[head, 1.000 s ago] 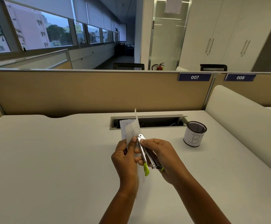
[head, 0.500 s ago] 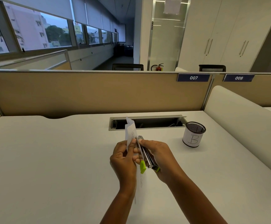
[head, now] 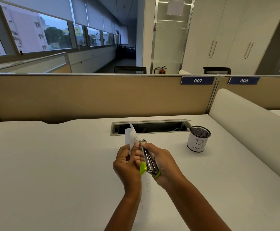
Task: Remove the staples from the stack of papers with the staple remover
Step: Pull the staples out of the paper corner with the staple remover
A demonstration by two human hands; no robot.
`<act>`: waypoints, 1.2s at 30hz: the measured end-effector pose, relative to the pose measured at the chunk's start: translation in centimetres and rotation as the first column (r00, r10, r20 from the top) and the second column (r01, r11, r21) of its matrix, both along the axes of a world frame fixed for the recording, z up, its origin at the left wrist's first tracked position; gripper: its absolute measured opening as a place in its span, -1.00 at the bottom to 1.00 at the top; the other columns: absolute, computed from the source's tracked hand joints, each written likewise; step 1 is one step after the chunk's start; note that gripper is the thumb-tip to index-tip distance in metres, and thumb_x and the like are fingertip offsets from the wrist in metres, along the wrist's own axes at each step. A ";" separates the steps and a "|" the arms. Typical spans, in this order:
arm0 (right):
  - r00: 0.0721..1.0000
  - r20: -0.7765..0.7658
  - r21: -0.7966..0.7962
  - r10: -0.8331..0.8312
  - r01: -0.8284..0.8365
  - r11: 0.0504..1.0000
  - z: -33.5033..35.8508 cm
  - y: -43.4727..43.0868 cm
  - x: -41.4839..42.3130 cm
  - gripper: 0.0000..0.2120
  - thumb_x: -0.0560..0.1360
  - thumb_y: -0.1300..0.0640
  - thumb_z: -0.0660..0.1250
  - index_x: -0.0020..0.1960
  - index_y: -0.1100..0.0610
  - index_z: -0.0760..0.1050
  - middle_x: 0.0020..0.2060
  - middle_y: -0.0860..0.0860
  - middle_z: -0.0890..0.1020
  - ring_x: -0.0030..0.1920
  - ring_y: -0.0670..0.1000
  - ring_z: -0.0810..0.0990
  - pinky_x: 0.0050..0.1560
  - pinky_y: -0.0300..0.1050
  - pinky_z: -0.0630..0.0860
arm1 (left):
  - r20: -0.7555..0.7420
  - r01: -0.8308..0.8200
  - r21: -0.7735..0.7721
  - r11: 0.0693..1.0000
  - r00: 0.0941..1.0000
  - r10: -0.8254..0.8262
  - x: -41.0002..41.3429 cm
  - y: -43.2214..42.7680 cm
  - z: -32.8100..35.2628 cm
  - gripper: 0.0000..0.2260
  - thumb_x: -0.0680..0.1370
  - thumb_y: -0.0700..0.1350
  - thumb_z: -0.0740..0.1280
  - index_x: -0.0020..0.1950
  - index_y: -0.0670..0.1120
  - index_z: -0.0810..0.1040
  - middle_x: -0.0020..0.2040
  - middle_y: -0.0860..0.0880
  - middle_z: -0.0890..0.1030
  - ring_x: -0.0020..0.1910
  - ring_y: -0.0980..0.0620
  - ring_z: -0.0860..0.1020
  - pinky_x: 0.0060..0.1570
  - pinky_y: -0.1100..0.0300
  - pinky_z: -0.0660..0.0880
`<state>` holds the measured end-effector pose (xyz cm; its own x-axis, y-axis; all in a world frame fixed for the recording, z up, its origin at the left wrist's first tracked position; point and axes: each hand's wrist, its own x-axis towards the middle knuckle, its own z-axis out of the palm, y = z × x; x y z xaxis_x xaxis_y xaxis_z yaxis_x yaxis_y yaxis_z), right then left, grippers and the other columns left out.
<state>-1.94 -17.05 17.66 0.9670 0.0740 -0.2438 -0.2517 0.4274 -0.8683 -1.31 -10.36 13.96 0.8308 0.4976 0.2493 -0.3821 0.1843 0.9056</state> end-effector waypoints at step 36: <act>0.879 0.404 -0.888 0.251 0.311 0.339 -2.6 -1.2 0.2 -0.46 0.38 -0.06 0.39 0.28 0.03 0.28 0.27 -0.02 0.47 0.13 -0.02 0.52 -0.01 -0.37 0.38 | -0.287 0.158 -0.228 0.961 0.932 -0.222 1.8 1.0 2.6 -0.98 0.48 -0.13 0.29 -0.13 -0.02 0.48 -0.01 -0.07 0.55 -0.10 -0.09 0.56 -0.23 0.14 0.53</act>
